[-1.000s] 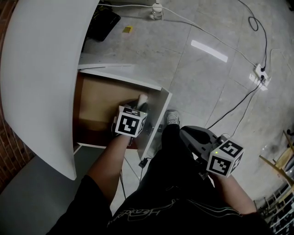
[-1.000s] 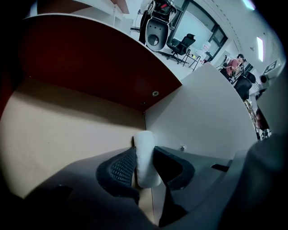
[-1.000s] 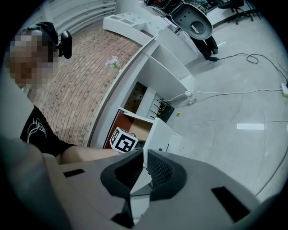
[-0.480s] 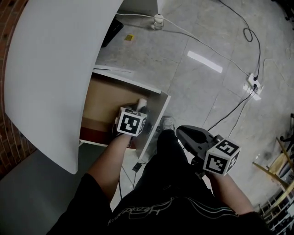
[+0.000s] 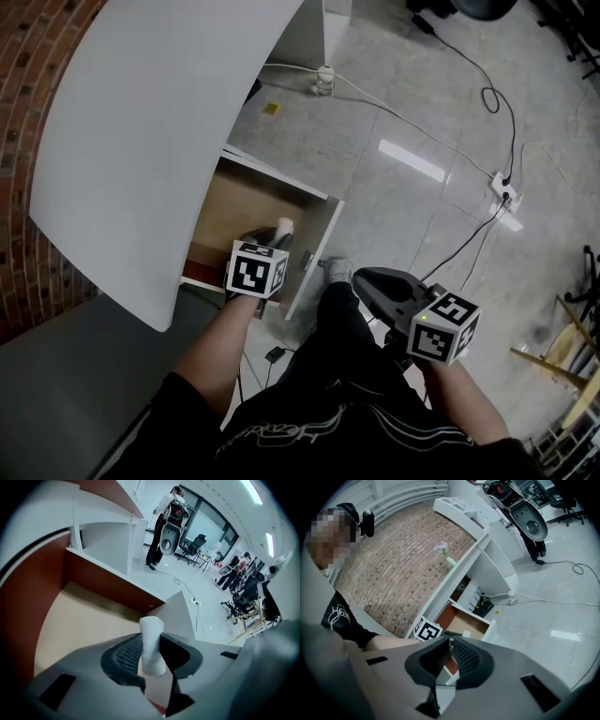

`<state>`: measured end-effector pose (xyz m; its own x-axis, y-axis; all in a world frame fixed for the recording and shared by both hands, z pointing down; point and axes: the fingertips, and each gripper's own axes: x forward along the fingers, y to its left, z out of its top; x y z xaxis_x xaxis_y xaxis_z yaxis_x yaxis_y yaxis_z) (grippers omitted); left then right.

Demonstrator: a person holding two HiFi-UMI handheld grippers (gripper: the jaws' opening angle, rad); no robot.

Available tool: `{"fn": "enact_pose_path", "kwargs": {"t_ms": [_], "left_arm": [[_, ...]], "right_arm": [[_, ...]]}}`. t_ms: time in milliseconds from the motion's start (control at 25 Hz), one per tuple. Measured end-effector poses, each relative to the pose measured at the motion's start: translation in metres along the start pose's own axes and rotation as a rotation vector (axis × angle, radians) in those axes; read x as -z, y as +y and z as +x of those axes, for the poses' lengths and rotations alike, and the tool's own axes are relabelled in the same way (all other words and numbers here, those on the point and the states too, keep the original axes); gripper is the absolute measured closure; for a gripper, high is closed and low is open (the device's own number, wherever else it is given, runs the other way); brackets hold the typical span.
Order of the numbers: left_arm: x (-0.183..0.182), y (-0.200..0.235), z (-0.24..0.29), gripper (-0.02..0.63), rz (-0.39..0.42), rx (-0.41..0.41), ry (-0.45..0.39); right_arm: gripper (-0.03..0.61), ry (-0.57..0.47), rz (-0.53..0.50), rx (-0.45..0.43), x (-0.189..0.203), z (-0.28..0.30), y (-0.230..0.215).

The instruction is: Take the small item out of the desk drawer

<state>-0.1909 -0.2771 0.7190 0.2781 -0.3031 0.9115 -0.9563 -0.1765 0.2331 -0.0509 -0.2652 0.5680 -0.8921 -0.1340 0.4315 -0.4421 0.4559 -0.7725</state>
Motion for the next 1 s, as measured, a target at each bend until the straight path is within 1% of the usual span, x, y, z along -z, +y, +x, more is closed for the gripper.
{"fn": "enact_pose_path", "kwargs": {"t_ms": [120,280,440,480,560,680,880,1000], "left_arm": [[-0.006,-0.017,-0.037,0.476,0.005,0.016,-0.052],[-0.01,-0.044,-0.09,0.476,0.003,0.082,-0.104],[-0.014,-0.07,-0.157,0.476,-0.055,0.149,-0.199],[-0.014,-0.078,-0.175,0.476,-0.073,0.167,-0.222],[-0.013,-0.094,-0.213,0.476,-0.107,0.207,-0.269],[-0.006,-0.122,-0.273,0.476,-0.123,0.266,-0.351],[0.015,-0.163,-0.368,0.476,-0.116,0.339,-0.477],[0.032,-0.189,-0.422,0.476,-0.082,0.367,-0.538]], "right_arm": [[0.522,-0.017,-0.041,-0.005,-0.002,-0.016,0.024],[0.522,-0.07,-0.071,-0.007,-0.002,-0.039,0.059],[0.522,-0.166,-0.036,-0.047,-0.01,-0.069,0.1],[0.522,-0.18,-0.045,-0.05,-0.012,-0.077,0.111],[0.522,-0.178,-0.103,-0.042,-0.011,-0.092,0.137],[0.522,-0.172,-0.2,-0.037,-0.006,-0.114,0.179],[0.522,-0.223,-0.3,-0.066,0.0,-0.146,0.256],[0.522,-0.256,-0.36,-0.092,0.005,-0.164,0.301]]}}
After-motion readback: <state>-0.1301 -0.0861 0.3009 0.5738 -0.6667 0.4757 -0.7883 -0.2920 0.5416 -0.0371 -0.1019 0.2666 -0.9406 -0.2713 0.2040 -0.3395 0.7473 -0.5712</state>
